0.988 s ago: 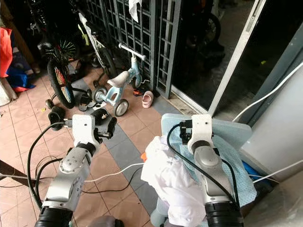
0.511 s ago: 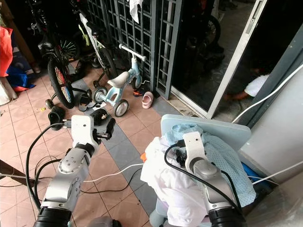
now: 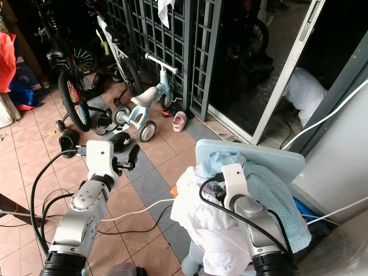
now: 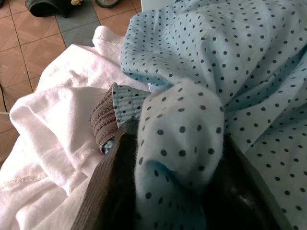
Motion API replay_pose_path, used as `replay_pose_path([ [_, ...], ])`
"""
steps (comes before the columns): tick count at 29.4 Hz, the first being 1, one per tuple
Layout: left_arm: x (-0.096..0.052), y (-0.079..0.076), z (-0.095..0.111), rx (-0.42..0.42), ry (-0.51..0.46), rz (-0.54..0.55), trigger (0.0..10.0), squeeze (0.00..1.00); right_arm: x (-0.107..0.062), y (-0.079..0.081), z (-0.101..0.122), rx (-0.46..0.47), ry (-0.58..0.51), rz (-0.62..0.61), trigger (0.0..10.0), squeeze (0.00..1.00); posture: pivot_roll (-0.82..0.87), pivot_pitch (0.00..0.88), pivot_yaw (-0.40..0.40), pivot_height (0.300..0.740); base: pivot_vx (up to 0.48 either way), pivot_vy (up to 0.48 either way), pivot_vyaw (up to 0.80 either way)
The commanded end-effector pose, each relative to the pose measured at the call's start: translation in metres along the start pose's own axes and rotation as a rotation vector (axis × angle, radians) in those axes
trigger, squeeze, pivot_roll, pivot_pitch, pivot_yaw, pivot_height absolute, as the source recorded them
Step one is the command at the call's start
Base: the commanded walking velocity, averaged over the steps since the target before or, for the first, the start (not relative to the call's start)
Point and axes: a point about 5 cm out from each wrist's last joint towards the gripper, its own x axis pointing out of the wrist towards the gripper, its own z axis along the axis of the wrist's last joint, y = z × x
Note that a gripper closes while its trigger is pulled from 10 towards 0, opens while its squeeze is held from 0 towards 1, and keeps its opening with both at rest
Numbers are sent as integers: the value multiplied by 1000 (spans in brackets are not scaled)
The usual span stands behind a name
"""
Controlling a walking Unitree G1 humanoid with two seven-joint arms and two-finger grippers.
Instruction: Clothes washing
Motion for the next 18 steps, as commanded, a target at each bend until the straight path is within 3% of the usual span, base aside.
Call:
replay_pose_path([
  [1, 0, 0, 1, 15, 4, 6, 10000, 0, 1, -1, -3, 20, 18, 1, 0, 0, -45, 0, 12, 740, 0, 0, 0],
  [11, 1, -3, 2, 38, -3, 5, 10000, 0, 2, -4, 0, 40, -6, -21, 0, 0, -48, 0, 7, 740, 0, 0, 0],
  [15, 2, -3, 1, 42, 3, 8, 10000, 0, -1, -7, 21, 153, -147, -52, 0, 0, -51, 0, 8, 740, 0, 0, 0],
  [18, 2, -3, 2, 47, -1, 0, 10000, 0, -3, -7, 29, 171, -194, -64, 0, 0, -53, 0, 9, 740, 0, 0, 0],
])
